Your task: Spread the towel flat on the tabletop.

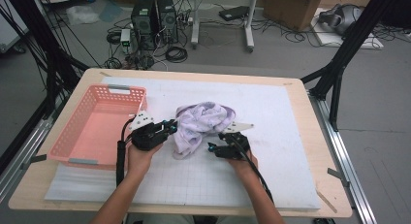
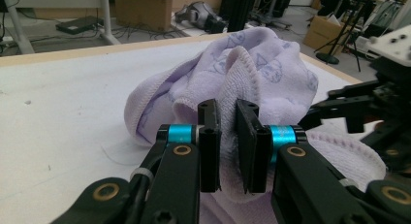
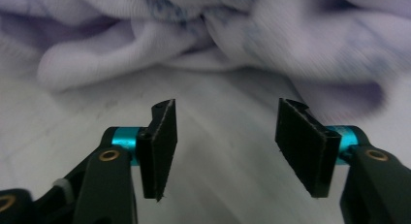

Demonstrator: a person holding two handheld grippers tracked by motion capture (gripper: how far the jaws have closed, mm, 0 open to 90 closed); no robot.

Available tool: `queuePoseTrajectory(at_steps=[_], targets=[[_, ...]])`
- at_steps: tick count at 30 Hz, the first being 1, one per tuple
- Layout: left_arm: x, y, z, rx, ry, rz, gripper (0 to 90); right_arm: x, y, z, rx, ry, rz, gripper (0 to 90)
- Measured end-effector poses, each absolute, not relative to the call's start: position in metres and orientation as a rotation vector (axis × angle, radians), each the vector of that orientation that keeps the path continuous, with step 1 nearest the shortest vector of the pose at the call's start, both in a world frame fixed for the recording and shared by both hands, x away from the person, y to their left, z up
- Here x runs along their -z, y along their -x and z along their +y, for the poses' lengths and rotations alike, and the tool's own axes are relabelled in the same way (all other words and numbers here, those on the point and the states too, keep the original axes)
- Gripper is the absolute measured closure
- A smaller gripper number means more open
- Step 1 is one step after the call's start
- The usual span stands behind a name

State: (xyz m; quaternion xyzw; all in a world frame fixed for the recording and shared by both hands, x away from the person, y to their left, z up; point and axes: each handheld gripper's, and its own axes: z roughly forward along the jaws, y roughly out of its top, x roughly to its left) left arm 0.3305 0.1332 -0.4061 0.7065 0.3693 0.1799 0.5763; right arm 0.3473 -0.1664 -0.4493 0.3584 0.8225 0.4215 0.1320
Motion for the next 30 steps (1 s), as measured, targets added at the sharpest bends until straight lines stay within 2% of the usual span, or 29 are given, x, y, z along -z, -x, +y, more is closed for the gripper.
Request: queuePoseTrajectory(at_steps=[3, 5, 6, 8, 9, 10, 19, 30], targets=[[0.406, -0.33, 0.133, -0.421, -1.648, 0.863, 80.0, 0.449, -0.36, -0.148, -1.227, -1.067, 2.365, 43.1], [0.406, -0.33, 0.133, -0.423, -1.645, 0.864, 80.0, 0.45, -0.368, -0.139, -1.193, -1.119, 2.335, 48.7], [0.405, -0.33, 0.134, -0.423, -1.643, 0.863, 80.0, 0.45, -0.371, -0.135, -1.182, -1.14, 2.325, 55.9], [0.405, -0.33, 0.136, -0.423, -1.636, 0.867, 80.0, 0.451, -0.374, -0.132, -1.145, -1.155, 2.323, 75.9], [0.405, -0.33, 0.138, -0.421, -1.633, 0.87, 80.0, 0.45, -0.375, -0.134, -1.159, -1.158, 2.323, 82.6], [0.405, -0.33, 0.139, -0.416, -1.629, 0.871, 79.9, 0.449, -0.374, -0.136, -1.174, -1.154, 2.334, 85.4], [0.405, -0.329, 0.142, -0.384, -1.585, 0.89, 80.0, 0.43, -0.349, -0.196, -1.178, -1.108, 2.389, 87.1], [0.408, -0.329, 0.137, -0.364, -1.61, 0.874, 80.0, 0.417, -0.289, -0.291, -1.145, -1.156, 2.336, 87.2]])
